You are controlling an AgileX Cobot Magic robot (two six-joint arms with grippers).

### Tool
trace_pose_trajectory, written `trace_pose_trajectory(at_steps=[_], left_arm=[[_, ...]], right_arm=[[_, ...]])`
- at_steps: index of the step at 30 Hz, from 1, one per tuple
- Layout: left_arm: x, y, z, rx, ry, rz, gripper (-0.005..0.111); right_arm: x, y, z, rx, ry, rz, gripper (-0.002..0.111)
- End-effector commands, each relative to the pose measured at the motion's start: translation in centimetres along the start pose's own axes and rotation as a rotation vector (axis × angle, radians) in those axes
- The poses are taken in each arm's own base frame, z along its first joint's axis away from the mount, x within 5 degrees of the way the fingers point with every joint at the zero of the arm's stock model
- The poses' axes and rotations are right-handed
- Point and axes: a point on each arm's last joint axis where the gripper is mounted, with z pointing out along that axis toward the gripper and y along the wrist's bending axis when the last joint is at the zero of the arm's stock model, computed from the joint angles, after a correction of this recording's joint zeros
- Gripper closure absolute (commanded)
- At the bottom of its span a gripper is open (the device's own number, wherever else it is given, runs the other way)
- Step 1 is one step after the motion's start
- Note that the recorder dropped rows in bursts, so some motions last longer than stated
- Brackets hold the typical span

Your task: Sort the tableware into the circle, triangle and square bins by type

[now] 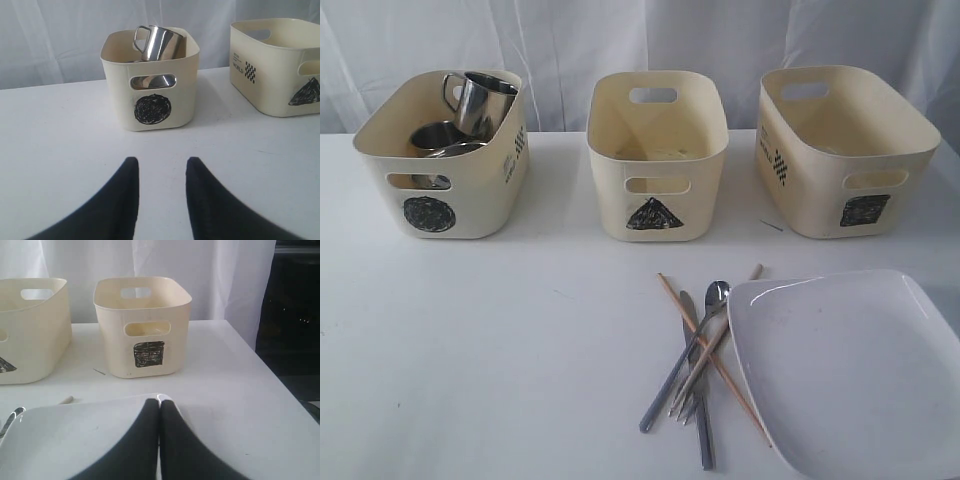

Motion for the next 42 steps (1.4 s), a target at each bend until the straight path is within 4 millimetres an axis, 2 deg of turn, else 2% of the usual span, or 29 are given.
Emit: trace_pose_trajectory(at_steps=[1, 8, 19, 27, 42], left_arm=[[0.31, -0.07, -0.01, 0.005, 0.021, -0.078, 0.069], [0.37, -0.06, -0.01, 0.003, 0.027, -0.151, 0.069], [0.37, -0.06, -0.01, 0.003, 0.027, -0.151, 0.069], [0.38, 0.75, -0.04, -0.139, 0.018, -0.173, 0.069], [0.39, 0.78, -0.05, -0.145, 0.017, -0.173, 0.069]], right_arm=[[0.14, -0.01, -0.01, 0.001, -0.002, -0.002, 0.108], [0.12, -0.01, -0.01, 0.002, -0.004, -0.002, 0.108], [0.14, -0.01, -0.01, 0.001, -0.002, -0.002, 0.108], [0.12, -0.01, -0.01, 0.002, -0.004, -0.002, 0.108], [0.15, 0.17, -0.01, -0.032, -0.001, -0.006, 0.108]])
